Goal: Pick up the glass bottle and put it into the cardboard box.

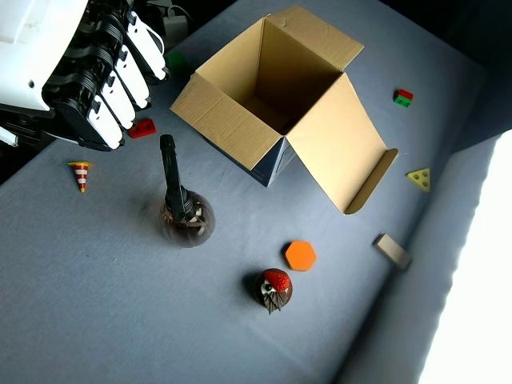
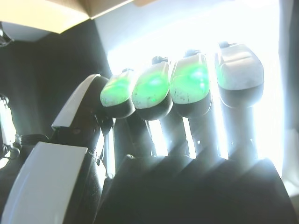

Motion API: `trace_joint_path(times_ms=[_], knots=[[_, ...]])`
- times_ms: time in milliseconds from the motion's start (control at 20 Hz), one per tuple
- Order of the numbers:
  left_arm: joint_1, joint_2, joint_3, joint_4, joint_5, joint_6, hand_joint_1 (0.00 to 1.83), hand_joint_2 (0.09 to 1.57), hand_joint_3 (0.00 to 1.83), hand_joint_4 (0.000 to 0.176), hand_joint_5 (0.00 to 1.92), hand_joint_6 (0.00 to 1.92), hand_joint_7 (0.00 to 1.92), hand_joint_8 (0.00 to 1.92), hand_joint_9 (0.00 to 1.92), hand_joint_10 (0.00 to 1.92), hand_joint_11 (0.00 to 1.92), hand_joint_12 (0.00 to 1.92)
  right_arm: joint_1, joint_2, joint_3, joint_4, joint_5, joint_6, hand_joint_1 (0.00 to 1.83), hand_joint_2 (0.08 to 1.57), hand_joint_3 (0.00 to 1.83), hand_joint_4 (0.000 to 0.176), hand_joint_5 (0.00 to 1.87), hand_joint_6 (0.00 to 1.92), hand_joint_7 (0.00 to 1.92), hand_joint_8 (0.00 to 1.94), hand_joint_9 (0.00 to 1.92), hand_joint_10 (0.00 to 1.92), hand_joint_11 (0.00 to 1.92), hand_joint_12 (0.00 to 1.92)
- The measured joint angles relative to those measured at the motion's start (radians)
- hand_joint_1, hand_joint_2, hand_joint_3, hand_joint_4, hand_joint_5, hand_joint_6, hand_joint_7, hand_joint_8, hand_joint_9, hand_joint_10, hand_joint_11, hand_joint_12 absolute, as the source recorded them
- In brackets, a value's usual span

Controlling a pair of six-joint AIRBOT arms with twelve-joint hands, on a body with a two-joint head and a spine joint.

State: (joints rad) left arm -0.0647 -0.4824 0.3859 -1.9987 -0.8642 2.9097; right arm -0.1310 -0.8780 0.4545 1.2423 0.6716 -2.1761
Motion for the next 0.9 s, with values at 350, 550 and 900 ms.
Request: trace_joint_path(times_ms=[350, 550, 900], knots=[[0.000, 0.001, -0.024, -0.006, 0.001, 0.002, 0.00, 1.24, 0.01, 0.065, 0.15, 0.02, 0.15, 0.00, 0.14, 0.17, 0.00, 0.89, 0.000, 0.002, 0.000, -0.004, -0.008, 0.000, 0.18, 1.17, 0.01, 0.000, 0.18, 0.03, 0.26, 0.01, 0.19, 0.27, 0.00, 0.94], [-0.003, 0.001, -0.057, -0.056, -0.059, 0.003, 0.03, 1.23, 0.00, 0.061, 0.12, 0.00, 0.13, 0.00, 0.13, 0.13, 0.00, 0.80, -0.016, 0.002, 0.043, -0.010, -0.073, 0.055, 0.20, 1.17, 0.00, 0.000, 0.18, 0.01, 0.25, 0.00, 0.20, 0.17, 0.00, 0.88], [-0.106, -0.040, -0.200, -0.146, -0.382, 0.009, 0.05, 1.21, 0.00, 0.060, 0.15, 0.01, 0.14, 0.00, 0.14, 0.11, 0.00, 0.88, -0.198, 0.066, 0.225, -1.099, -0.246, 1.186, 0.83, 1.01, 0.00, 0.000, 0.08, 0.00, 0.16, 0.00, 0.15, 0.05, 0.00, 0.47]])
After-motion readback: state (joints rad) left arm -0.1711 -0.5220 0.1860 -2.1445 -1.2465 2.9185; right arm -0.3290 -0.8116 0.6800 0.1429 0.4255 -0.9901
